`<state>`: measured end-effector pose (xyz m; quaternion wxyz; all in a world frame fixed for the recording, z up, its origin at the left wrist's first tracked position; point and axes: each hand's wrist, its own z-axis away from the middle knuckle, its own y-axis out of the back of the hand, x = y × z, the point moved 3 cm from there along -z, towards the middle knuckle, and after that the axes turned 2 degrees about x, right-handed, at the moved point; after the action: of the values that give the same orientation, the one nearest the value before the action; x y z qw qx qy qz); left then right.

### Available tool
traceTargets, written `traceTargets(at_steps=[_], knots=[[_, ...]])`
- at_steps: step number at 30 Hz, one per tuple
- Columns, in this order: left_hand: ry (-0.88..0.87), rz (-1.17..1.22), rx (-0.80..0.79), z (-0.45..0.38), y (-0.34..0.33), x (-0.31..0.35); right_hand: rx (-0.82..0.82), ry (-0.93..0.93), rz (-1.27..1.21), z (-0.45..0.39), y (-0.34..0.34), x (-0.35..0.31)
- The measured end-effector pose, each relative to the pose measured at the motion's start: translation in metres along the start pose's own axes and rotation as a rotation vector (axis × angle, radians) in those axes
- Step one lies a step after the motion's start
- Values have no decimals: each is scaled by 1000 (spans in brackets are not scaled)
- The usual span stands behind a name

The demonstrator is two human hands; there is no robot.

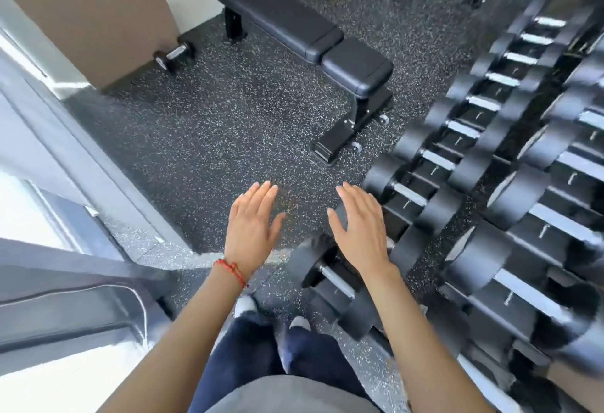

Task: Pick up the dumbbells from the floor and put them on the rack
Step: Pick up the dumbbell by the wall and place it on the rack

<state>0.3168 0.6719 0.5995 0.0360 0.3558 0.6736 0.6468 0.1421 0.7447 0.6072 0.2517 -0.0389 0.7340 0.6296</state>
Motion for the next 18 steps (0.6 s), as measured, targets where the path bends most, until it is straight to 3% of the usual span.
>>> traceTargets(at_steps=[6, 12, 18], knots=[[110, -21, 56, -38, 7, -52, -46, 30, -47, -66, -28, -27], [158, -14, 18, -101, 14, -120, -135, 20, -29, -142, -67, -58], [184, -42, -18, -171, 32, -195, -115, -12, -51, -226, -98, -99]])
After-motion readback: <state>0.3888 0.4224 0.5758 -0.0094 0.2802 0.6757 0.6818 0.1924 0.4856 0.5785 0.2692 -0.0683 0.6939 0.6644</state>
